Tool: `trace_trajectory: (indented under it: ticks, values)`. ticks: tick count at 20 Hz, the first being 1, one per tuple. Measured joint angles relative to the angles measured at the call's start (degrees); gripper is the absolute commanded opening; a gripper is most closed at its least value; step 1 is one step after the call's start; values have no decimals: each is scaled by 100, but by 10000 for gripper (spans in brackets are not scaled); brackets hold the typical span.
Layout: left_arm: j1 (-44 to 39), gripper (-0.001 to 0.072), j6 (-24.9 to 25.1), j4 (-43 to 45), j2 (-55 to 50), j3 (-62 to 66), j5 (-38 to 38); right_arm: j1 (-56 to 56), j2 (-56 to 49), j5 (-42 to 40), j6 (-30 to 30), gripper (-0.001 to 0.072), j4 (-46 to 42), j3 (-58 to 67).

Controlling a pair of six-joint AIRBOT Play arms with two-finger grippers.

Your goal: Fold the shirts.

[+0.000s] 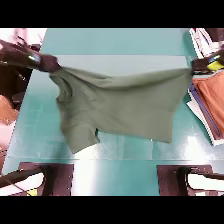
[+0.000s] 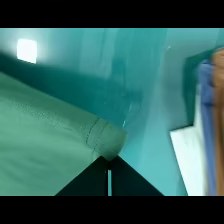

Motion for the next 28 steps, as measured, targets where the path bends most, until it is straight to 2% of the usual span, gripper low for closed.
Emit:
trace_trajectory:
  ticks: [1,2,3,4,5,7,10,15,16,17,21,28]
  values:
    - [22,28,50,11,-232,-57,160,-2,-232,-127,-13,17,0,-42]
    - [55,202,90,28,-428,-90,306,0,-413,-236,-13,28,0,-70]
    - [107,550,116,37,-581,-107,450,-2,-557,-330,-15,224,0,-90]
    - [186,668,133,39,-684,-94,533,-2,-651,-415,-22,348,13,-103]
    - [278,599,127,39,-758,-61,562,-33,-719,-479,-63,348,122,-116]
    - [527,602,81,39,-835,79,304,-170,-745,-551,-168,347,575,-129]
    - [964,602,13,39,-710,50,-433,-538,-599,-339,-463,346,1746,-160]
    - [1392,602,-26,37,210,-1471,-815,-1126,267,-20,-782,335,2896,-1064]
    - [1429,602,-26,42,396,-1880,-804,-1233,511,-22,-804,330,2983,-1364]
    - [1456,602,-28,28,555,-2323,-756,-1320,737,-28,-831,293,3071,-1641]
    - [1502,602,-31,-140,848,-3635,-435,-1543,1541,-164,-890,293,3300,-2658]
    - [1504,601,33,-588,938,-4315,227,-1650,2463,-385,-940,293,3440,-3705]
